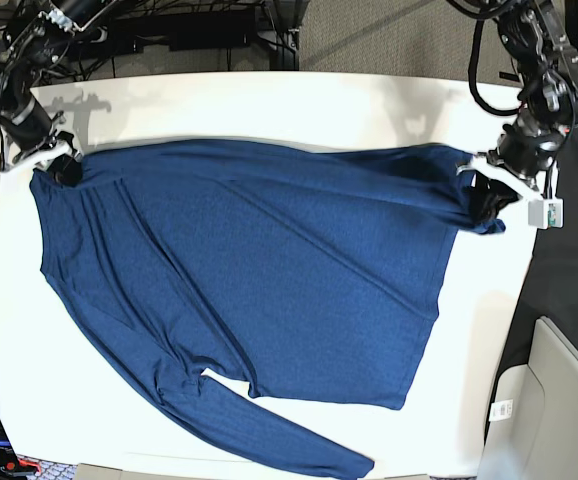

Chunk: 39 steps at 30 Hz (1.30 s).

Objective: Fold the T-shirt properly
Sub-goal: 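Pull both shoulder corners apart to stretch the shirt's collar edge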

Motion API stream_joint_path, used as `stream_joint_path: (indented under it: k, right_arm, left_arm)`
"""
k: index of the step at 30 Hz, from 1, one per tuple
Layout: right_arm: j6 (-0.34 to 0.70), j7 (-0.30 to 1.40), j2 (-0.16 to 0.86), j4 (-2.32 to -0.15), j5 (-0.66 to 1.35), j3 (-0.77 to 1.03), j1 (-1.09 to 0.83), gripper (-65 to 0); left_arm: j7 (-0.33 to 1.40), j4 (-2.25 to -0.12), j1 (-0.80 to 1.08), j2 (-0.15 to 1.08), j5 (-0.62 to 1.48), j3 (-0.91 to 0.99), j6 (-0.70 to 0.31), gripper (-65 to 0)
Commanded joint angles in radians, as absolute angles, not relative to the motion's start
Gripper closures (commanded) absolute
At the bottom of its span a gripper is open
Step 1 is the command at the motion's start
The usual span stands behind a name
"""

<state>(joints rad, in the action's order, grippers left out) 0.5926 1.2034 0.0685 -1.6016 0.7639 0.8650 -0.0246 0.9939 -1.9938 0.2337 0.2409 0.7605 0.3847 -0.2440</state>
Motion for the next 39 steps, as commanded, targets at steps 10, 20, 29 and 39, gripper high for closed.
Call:
stream_joint_path:
  k: [10,20,29,39]
  right_arm:
    - [0.598,1.187,0.054,-1.550,0.777,0.869,0.013,-0.7]
    - [0.598,1.188,0.054,-1.554,0.783,0.869,-0.002,-0.7]
    - [0.598,1.190,0.056,-1.555,0.785,0.869,-0.013,-0.7]
    - [0.598,1.190,0.058,-1.555,0.785,0.866,-0.013,-0.7]
  left_arm:
    - [1.001,-1.762,0.157,0.248,0.763,0.367,-0.245,-0.1]
    - [1.101,-1.690,0.153,0.282,0.769,0.366,-0.245,-17.8]
    - [1.130,-1.821,0.302,0.275,0.769,0.467,-0.242,-23.3]
    - [1.173,-1.810,0.312,0.170,0.769,0.507,-0.243,-23.4]
